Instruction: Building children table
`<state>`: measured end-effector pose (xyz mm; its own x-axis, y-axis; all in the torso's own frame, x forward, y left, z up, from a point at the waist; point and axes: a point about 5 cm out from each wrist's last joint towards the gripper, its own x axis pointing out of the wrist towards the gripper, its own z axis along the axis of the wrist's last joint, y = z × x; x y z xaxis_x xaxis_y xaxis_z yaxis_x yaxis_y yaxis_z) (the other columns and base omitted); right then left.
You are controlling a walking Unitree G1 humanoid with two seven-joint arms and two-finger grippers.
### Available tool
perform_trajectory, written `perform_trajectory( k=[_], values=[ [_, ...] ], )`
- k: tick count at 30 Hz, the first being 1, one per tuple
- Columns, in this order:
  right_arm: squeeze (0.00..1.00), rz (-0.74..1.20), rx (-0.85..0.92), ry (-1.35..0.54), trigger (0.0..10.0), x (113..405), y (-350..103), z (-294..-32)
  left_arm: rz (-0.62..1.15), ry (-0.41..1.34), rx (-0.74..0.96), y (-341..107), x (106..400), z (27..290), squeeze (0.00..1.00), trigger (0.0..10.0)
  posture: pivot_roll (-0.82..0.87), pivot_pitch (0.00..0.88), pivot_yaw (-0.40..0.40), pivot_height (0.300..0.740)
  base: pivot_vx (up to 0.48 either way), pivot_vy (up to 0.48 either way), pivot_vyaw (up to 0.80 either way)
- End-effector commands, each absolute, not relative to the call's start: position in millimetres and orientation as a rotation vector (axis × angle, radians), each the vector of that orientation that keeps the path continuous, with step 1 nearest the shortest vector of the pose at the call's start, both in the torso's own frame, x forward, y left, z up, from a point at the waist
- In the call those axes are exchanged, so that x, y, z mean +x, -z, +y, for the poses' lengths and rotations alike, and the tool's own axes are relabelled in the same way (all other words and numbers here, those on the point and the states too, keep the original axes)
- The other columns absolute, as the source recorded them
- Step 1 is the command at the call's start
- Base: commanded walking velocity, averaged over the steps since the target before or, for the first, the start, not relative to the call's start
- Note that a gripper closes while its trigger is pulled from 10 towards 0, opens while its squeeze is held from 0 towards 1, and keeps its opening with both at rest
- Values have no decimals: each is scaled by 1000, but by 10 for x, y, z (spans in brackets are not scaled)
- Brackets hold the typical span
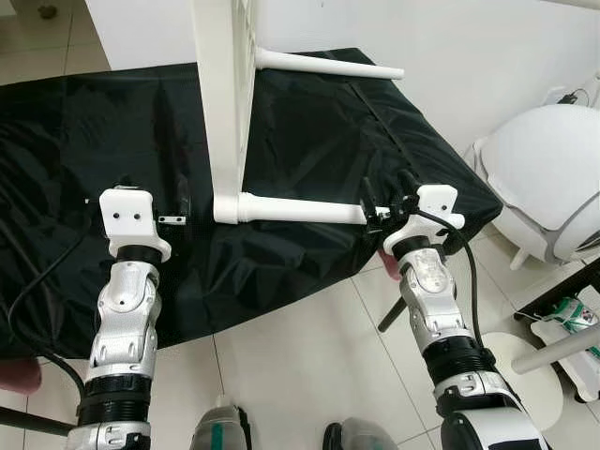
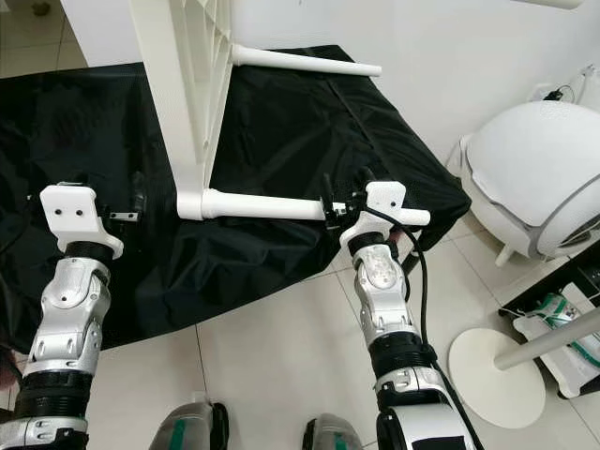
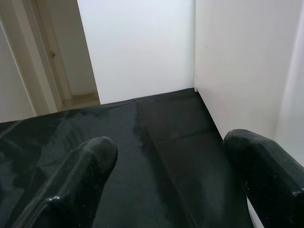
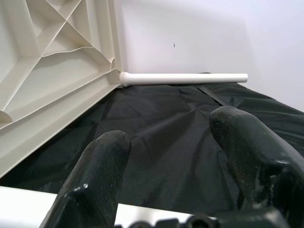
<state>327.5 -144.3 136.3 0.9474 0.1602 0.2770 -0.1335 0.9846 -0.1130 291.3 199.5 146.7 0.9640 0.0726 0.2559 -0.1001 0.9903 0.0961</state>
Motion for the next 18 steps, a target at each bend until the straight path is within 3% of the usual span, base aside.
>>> perform_trajectory(
  k=[1, 18],
  values=[
    [0, -274, -99, -151, 10000, 3271, -1329, -1466, -254, -68, 110, -1456, 2901, 1958, 0, 10000, 19, 0, -21, 740, 0, 0, 0],
    [0, -267, -102, -148, 10000, 3262, -1300, -1476, -253, -48, 112, -1436, 2900, 1910, 0, 10000, 19, 0, -17, 740, 0, 0, 0]
  ],
)
